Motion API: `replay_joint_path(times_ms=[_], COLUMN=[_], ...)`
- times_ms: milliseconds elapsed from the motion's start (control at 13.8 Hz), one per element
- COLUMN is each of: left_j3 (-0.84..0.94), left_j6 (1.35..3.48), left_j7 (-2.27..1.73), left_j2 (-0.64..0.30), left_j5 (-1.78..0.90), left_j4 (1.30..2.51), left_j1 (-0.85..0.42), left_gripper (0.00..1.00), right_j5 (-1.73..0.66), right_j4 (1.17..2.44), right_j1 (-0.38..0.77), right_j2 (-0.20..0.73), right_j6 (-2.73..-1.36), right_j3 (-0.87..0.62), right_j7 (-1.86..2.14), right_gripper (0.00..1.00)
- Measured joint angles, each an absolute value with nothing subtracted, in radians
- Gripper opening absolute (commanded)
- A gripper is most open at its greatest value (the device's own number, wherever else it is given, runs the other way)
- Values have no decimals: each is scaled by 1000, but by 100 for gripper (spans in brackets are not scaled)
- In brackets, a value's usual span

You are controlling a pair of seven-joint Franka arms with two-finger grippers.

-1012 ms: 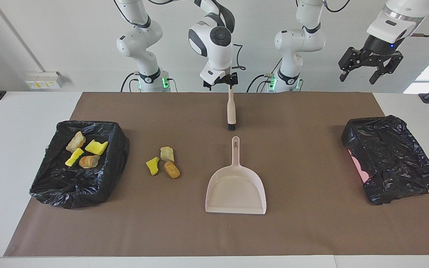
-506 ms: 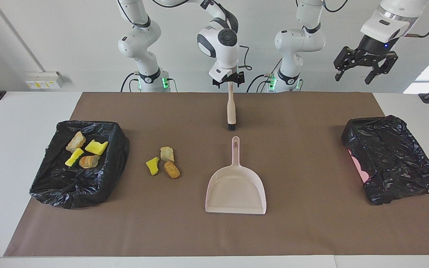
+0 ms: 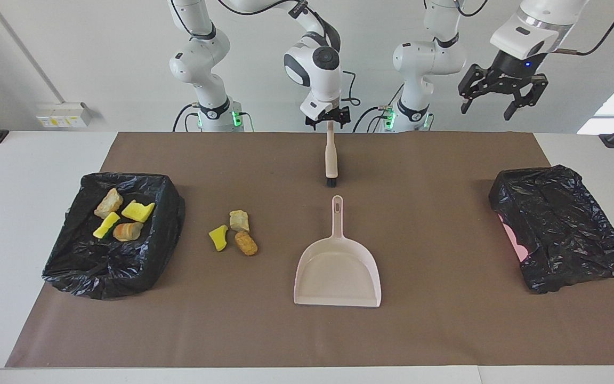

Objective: Sweep and dump trash in bin
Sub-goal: 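Set the dustpan down with the right gripper and withdraw, then grasp the dustpan with the left gripper while the right gripper grasps the brush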

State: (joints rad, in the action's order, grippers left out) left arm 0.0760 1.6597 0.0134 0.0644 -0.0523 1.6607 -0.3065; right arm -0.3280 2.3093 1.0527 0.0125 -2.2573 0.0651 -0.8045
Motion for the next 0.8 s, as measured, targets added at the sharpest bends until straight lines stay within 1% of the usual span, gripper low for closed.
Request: replay_joint_path(times_ms=[72, 289, 361, 434, 651, 795], left_j3=[77, 78, 78, 78, 78, 78], left_j6=[1725, 1871, 1914, 1955, 2098, 2157], left_j7=[-15, -85, -122, -160, -281, -338], left_j2=[50, -5, -29, -58, -179, -240], left_j5=[-52, -52, -52, -52, -8, 24], left_j4=[1701, 1797, 1815, 1826, 1837, 1836], left_j1=[-339, -429, -455, -478, -553, -578], left_gripper=[100, 100, 100, 100, 100, 100], right_j5=[-328, -328, -328, -328, -328, -328], right_j4=[2309, 2310, 2310, 2310, 2310, 2309], right_j1=[1052, 1051, 1050, 1049, 1047, 1043], right_j2=[14, 14, 15, 15, 16, 16], right_j6=[-2259, -2259, -2259, -2259, -2260, -2259], right_j3=[65, 65, 66, 66, 67, 67], right_j7=[-804, -804, -804, -804, -804, -804], right_gripper=[23, 17, 11, 1, 0, 0])
